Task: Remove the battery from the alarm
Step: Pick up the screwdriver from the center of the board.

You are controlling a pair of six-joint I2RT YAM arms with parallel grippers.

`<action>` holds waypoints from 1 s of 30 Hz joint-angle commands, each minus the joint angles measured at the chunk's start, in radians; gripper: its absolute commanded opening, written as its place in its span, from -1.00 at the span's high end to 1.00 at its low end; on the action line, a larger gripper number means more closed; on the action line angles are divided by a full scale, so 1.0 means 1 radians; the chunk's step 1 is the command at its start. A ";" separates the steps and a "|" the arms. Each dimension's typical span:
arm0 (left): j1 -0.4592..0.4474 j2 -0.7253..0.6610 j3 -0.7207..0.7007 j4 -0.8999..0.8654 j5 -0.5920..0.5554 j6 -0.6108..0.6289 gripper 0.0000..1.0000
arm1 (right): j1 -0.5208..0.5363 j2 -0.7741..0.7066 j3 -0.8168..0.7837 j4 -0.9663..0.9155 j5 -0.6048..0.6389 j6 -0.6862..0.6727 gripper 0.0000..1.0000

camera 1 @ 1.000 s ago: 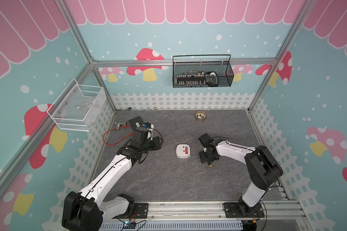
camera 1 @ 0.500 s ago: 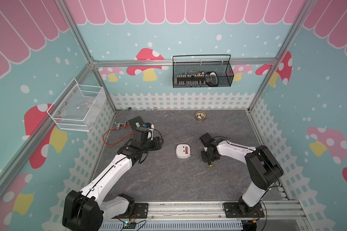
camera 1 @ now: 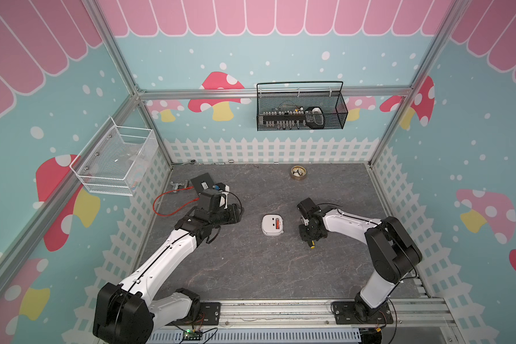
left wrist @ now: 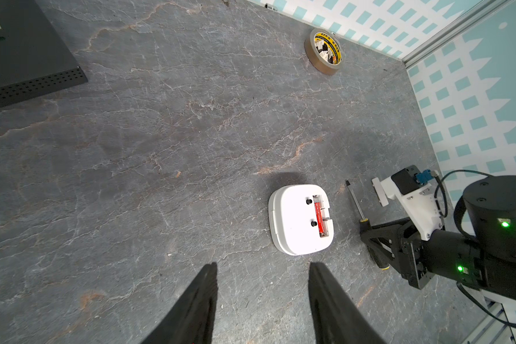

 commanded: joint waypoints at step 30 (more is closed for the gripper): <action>-0.153 0.037 -0.039 0.684 0.407 -0.276 -0.54 | 0.049 -0.371 0.214 0.095 -0.633 -0.175 1.00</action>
